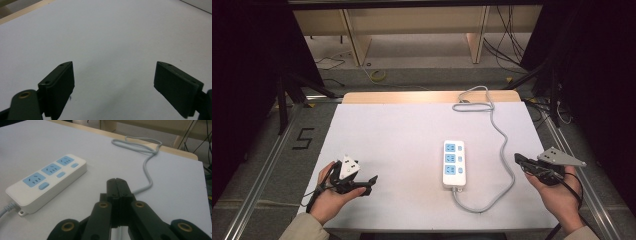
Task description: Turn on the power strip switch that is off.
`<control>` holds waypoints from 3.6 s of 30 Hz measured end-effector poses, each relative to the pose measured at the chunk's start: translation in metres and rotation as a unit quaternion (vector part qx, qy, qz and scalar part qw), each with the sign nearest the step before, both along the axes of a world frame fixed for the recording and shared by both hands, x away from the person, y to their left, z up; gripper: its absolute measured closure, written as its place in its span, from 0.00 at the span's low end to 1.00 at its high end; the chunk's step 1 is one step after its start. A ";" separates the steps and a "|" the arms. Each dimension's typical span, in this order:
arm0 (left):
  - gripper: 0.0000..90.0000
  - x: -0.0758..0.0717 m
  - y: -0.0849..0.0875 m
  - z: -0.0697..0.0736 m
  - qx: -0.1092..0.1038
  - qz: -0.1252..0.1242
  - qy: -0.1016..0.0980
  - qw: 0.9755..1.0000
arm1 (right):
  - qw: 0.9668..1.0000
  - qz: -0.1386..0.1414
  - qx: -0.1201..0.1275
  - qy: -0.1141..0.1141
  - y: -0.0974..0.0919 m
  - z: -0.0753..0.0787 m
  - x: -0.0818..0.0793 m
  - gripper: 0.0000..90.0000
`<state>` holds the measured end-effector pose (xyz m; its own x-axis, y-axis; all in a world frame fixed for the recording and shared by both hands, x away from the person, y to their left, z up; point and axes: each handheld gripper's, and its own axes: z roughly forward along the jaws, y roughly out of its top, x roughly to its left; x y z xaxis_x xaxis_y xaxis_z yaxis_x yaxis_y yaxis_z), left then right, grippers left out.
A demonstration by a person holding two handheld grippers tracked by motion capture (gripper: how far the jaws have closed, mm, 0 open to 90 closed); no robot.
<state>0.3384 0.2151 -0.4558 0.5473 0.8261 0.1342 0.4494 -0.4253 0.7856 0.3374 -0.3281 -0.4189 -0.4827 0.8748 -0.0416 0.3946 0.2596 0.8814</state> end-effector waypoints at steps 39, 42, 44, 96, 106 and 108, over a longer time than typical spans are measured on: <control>0.18 0.001 -0.004 -0.001 0.008 -0.006 0.003 1.000 | 0.998 0.037 -0.020 0.052 0.020 0.008 0.009 1.00; 0.18 0.001 -0.005 -0.001 0.008 -0.007 0.002 1.000 | 0.997 0.039 -0.021 0.056 0.022 0.008 0.009 1.00; 0.18 0.001 -0.005 -0.001 0.009 -0.007 0.002 1.000 | 0.997 0.038 -0.021 0.060 0.023 0.008 0.010 1.00; 0.19 0.002 -0.007 -0.001 0.010 -0.010 0.001 1.000 | 0.992 0.073 -0.039 0.096 0.058 0.018 0.023 1.00; 0.19 0.002 -0.008 -0.001 0.009 -0.010 0.001 1.000 | 0.990 0.079 -0.045 0.104 0.064 0.019 0.025 1.00; 0.19 0.002 -0.008 -0.001 0.008 -0.010 0.000 1.000 | 0.990 0.080 -0.046 0.105 0.066 0.019 0.025 1.00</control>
<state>0.3400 0.2069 -0.4567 0.5644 0.8122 0.1475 0.4410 -0.4477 0.7779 0.3627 -0.2625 -0.4000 -0.6218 0.7832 -0.0006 0.5142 0.4088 0.7539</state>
